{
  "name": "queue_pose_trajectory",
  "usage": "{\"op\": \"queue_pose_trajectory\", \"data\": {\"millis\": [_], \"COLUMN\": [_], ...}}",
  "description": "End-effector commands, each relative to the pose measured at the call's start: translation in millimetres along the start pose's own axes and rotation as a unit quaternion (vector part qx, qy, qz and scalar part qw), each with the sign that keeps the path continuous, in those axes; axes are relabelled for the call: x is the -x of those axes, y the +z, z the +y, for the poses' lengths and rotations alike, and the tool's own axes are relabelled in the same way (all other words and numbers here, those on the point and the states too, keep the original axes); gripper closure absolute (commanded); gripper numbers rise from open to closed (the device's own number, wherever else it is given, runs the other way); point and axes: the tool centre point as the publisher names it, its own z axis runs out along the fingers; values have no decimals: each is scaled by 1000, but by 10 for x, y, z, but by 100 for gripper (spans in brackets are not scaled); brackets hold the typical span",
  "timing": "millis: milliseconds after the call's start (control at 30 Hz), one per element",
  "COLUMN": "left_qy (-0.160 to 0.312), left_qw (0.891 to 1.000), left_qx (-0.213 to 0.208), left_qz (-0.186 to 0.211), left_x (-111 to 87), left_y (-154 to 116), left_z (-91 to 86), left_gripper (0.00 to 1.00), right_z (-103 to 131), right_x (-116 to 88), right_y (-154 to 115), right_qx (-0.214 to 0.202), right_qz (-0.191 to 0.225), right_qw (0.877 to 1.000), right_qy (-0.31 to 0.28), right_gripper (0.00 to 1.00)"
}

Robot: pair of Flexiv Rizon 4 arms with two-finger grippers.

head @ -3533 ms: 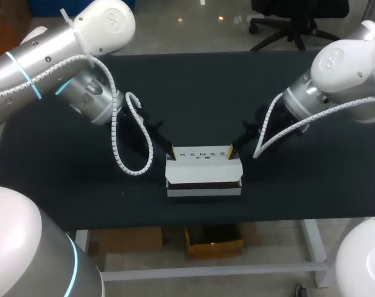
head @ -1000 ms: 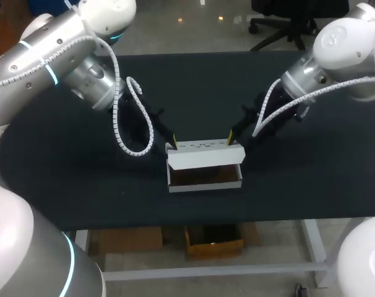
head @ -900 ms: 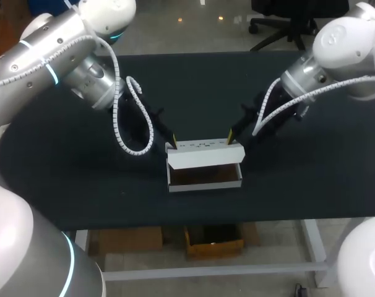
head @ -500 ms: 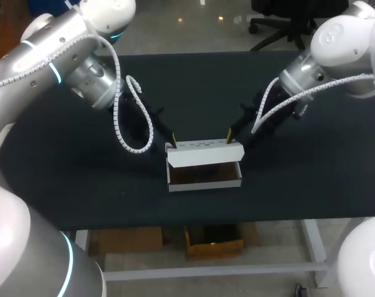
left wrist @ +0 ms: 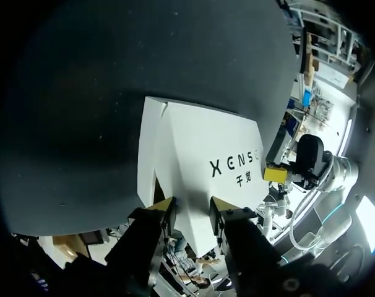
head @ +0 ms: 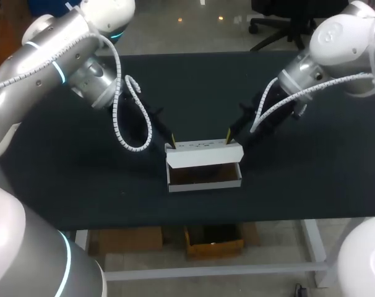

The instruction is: Assemble the packaging by folding the flat box into shape, placing the metal phone stand inside, and closing the box properly

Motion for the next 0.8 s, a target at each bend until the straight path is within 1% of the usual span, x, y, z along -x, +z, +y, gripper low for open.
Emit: {"op": "queue_pose_trajectory", "data": {"millis": [33,367,800], "left_qy": [2,2,-8], "left_qw": [1000,999,999], "left_qx": [26,35,47], "left_qz": [1,-2,1], "left_x": [-32,-89,-114], "left_y": [26,32,67], "left_z": [-66,-28,-69], "left_gripper": [65,67,66], "right_z": [-18,-46,-27], "right_x": [-23,-13,-10], "right_y": [45,41,39], "right_qx": [-1,-2,-5], "right_qz": [2,8,13], "right_qw": [1000,1000,1000], "right_qy": [2,11,19], "right_gripper": [56,56,55]}}
